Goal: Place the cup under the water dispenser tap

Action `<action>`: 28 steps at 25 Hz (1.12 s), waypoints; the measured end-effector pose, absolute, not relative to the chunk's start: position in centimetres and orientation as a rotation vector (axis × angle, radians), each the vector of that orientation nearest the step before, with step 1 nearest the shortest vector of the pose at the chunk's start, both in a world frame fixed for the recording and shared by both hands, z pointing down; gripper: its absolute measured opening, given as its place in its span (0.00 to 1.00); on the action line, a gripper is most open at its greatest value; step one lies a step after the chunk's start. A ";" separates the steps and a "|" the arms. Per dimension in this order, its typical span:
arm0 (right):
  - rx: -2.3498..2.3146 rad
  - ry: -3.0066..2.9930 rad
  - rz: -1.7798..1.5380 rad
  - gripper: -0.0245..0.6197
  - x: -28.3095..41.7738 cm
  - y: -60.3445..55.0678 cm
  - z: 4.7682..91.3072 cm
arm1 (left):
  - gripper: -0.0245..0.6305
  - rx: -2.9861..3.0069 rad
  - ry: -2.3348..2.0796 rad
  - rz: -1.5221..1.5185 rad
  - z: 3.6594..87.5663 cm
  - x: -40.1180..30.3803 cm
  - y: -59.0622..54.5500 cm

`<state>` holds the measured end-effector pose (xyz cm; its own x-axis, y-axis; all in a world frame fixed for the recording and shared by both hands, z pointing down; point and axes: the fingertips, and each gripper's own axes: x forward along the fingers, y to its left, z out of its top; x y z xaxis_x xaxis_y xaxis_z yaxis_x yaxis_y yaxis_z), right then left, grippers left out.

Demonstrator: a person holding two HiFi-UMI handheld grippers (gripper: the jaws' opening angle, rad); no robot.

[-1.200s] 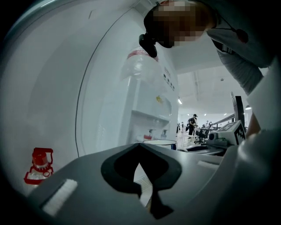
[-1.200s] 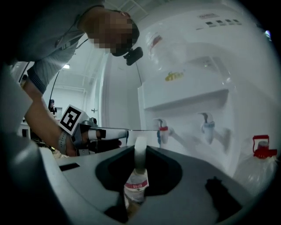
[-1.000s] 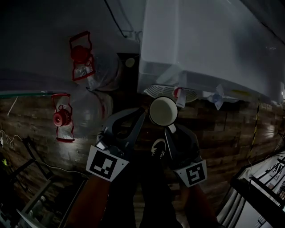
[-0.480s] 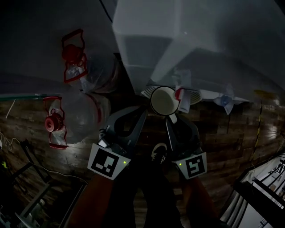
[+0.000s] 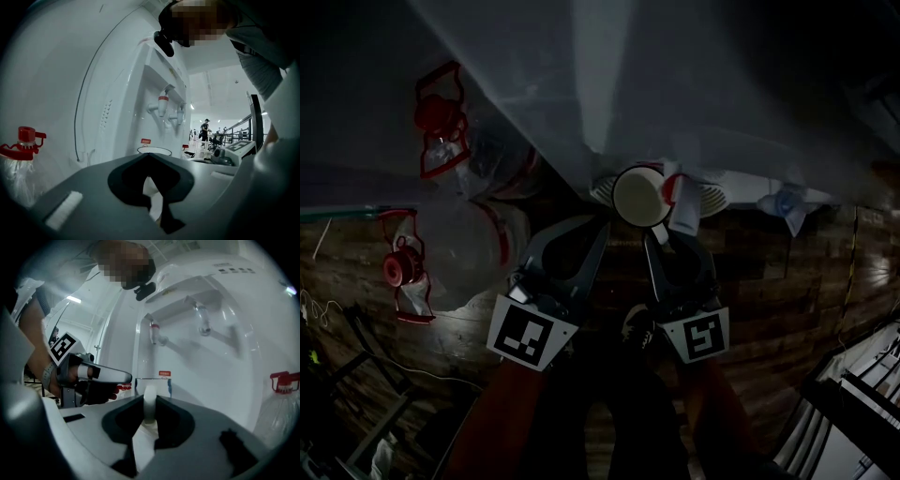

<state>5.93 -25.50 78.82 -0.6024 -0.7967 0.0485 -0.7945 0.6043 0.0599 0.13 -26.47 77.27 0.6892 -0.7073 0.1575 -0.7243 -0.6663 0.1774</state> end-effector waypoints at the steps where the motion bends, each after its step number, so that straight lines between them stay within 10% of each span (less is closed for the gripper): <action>1: 1.371 -2.747 -0.055 0.14 5.9 -25.5 78.9 | 0.05 2.676 -1.151 0.112 77.4 0.2 -26.4; 28: 1.396 -2.666 -0.001 0.16 6.0 -25.4 79.5 | 0.05 2.675 -1.123 0.134 78.4 0.9 -25.9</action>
